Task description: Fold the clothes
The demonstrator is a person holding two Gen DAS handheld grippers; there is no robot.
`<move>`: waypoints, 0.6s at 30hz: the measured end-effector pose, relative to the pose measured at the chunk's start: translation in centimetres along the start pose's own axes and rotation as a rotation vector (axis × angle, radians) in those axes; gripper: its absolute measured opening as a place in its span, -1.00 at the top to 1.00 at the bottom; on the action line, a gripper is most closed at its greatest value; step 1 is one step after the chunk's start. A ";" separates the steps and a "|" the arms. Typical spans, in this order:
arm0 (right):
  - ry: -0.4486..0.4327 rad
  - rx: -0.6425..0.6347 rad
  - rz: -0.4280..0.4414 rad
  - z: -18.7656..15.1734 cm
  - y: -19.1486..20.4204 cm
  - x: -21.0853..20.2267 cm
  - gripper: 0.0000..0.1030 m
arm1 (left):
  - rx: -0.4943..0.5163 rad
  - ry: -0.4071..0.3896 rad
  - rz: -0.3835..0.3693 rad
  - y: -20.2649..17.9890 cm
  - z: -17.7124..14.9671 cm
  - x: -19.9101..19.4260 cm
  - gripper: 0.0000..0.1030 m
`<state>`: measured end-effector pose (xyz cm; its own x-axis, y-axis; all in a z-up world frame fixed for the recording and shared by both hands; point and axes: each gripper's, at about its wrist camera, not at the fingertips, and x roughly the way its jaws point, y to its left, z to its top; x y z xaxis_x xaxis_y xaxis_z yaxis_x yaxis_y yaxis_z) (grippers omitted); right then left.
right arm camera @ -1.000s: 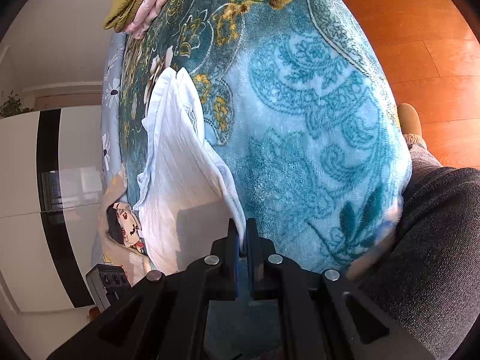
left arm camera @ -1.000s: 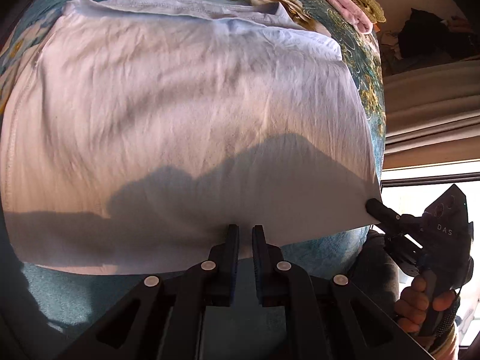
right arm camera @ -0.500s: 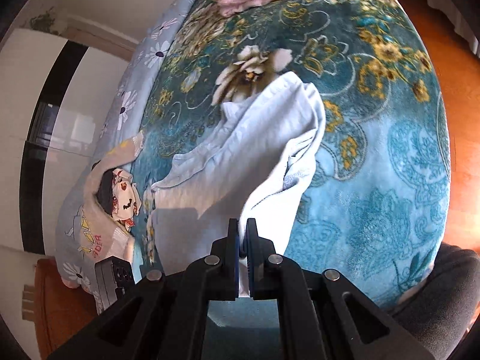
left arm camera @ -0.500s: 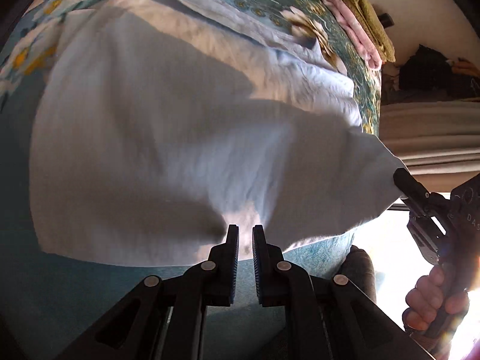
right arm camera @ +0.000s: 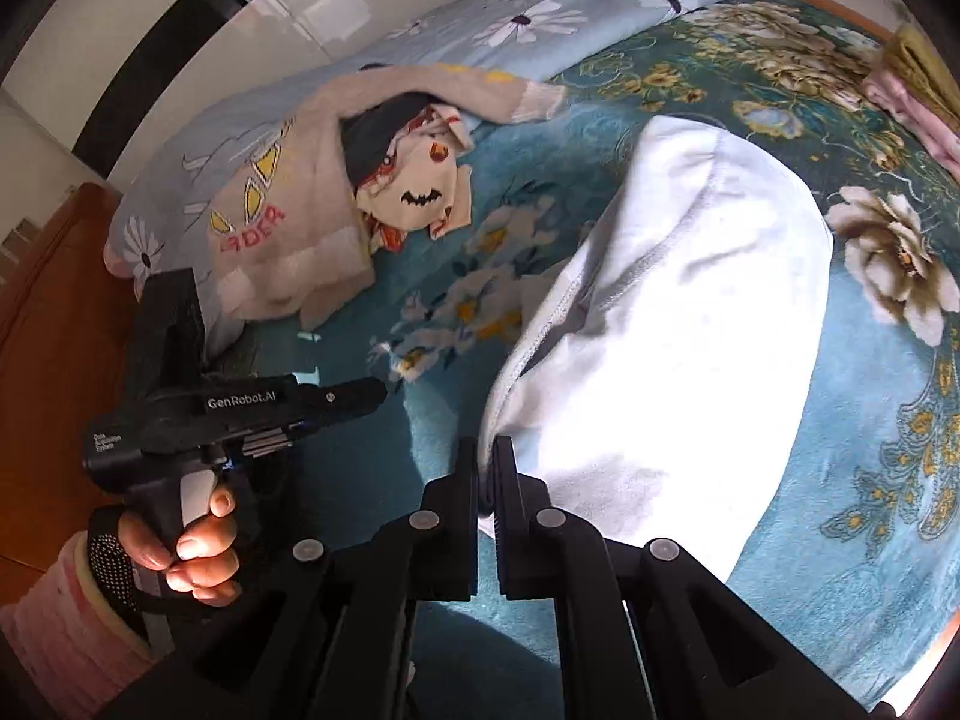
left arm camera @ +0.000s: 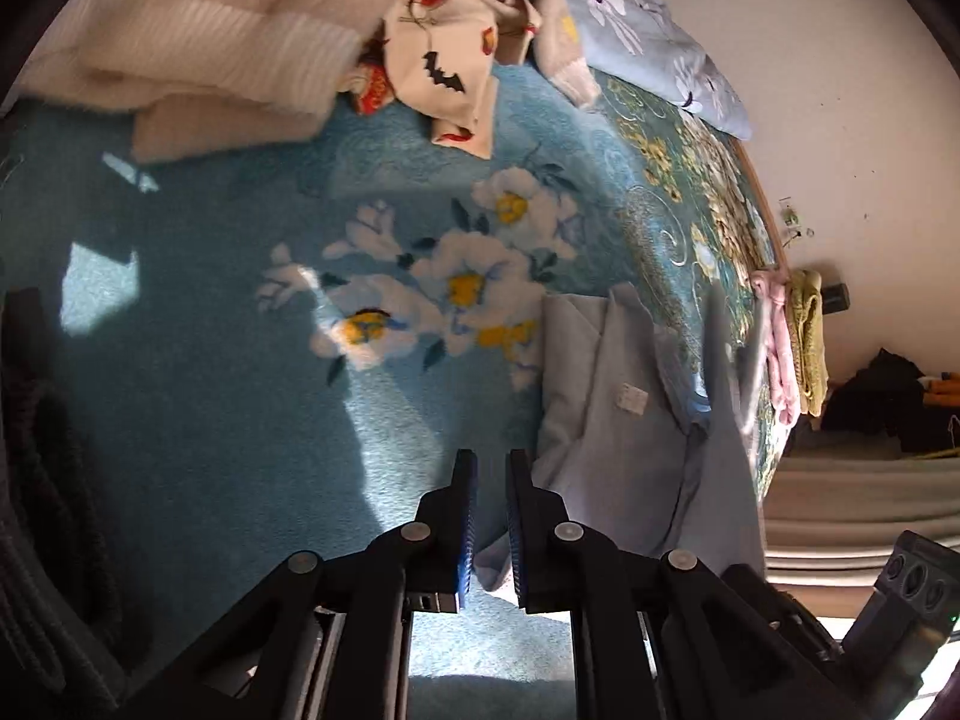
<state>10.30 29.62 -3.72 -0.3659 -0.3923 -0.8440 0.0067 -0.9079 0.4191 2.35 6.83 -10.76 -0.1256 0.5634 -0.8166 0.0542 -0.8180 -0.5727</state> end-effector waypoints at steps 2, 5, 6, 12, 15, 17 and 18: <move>0.074 0.020 -0.010 -0.4 -0.2 2.5 0.92 | -0.021 0.017 -0.007 0.5 -0.5 0.5 0.77; 0.084 -0.001 0.010 -1.2 0.0 2.8 0.92 | -0.007 0.047 -0.005 0.3 -0.9 1.4 0.77; 0.078 -0.016 0.016 -1.4 0.2 2.6 0.92 | -0.006 0.056 -0.005 0.2 -1.0 1.7 0.77; 0.086 0.044 0.071 -1.8 -1.2 2.7 0.85 | 0.021 0.090 -0.019 -1.6 -0.9 3.0 0.75; 0.061 0.129 0.095 -2.9 -3.5 1.8 0.63 | 0.022 0.102 -0.018 -2.1 -1.0 3.4 0.63; 0.021 0.228 0.105 -3.8 -6.2 0.6 0.35 | 0.018 0.110 -0.024 -2.2 -1.1 3.7 0.58; 0.000 0.277 0.110 -4.3 -7.5 -0.1 0.29 | 0.021 0.115 -0.026 -2.3 -1.2 3.8 0.55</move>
<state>14.32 35.80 -8.26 -0.3766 -0.4865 -0.7883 -0.2075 -0.7851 0.5836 2.97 10.97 -12.61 -0.0123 0.5931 -0.8050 0.0318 -0.8044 -0.5932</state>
